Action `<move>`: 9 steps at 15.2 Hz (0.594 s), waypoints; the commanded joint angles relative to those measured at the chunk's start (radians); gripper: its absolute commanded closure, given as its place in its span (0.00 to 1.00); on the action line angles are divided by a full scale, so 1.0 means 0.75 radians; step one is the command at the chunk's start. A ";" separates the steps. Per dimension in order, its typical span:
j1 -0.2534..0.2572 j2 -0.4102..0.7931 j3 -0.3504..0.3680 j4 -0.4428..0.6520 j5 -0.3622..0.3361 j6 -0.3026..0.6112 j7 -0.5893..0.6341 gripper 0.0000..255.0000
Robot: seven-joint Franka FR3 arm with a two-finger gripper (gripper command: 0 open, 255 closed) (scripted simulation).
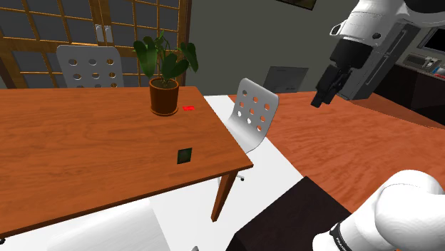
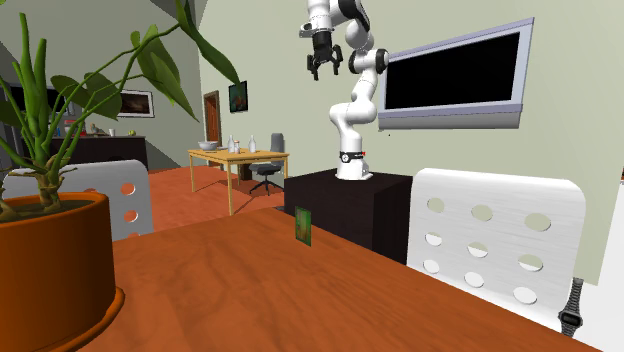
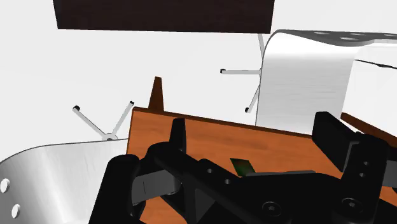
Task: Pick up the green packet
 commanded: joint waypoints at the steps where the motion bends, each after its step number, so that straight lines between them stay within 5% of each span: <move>1: 0.000 0.000 0.000 0.000 0.000 0.000 0.000 0.00; 9: 0.081 0.285 -0.034 -0.052 -0.063 0.339 -0.299 0.00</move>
